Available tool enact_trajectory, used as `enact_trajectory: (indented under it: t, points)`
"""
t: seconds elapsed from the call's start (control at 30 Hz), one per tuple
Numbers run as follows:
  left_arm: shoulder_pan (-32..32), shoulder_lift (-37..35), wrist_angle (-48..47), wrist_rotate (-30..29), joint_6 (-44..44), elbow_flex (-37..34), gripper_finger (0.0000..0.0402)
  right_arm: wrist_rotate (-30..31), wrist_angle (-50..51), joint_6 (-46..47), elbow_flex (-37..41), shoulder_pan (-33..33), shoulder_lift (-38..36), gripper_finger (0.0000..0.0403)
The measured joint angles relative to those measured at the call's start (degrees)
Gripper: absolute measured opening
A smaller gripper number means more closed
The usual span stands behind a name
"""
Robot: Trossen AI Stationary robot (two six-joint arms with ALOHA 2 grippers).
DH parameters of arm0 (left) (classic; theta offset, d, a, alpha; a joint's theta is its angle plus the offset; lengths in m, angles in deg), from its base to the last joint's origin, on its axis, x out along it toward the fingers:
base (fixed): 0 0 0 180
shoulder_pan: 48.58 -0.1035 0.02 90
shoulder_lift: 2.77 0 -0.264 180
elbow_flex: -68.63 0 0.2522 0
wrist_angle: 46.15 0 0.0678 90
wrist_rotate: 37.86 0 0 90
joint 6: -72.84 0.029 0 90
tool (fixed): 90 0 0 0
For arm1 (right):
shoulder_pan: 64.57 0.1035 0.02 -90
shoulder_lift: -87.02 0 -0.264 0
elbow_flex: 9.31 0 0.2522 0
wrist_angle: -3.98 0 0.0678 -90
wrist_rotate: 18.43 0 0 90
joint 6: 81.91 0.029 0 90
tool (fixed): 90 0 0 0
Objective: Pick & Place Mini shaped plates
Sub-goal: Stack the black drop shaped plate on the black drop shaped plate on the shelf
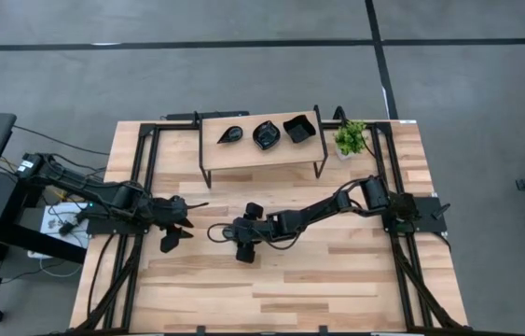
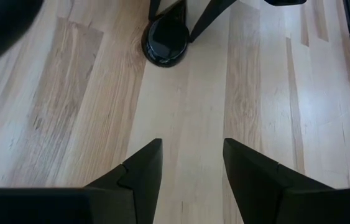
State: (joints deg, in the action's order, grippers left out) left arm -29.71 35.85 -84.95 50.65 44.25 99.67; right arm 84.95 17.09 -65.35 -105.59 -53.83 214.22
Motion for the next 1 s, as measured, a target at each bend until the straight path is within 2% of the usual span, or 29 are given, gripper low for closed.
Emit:
enact_trajectory:
  t: [0.33, 1.0]
  points:
    - [0.0, 0.0, 0.0, 0.0, 0.0, 0.0, 0.0172, 0.0, -0.6, 0.0, 0.0, 0.0, 0.0, 0.0234]
    - [0.0, 0.0, 0.1, 0.0, 0.0, 0.0, 0.0172, -0.1, 0.3, -1.5, -1.1, -0.1, -0.1, 0.0229]
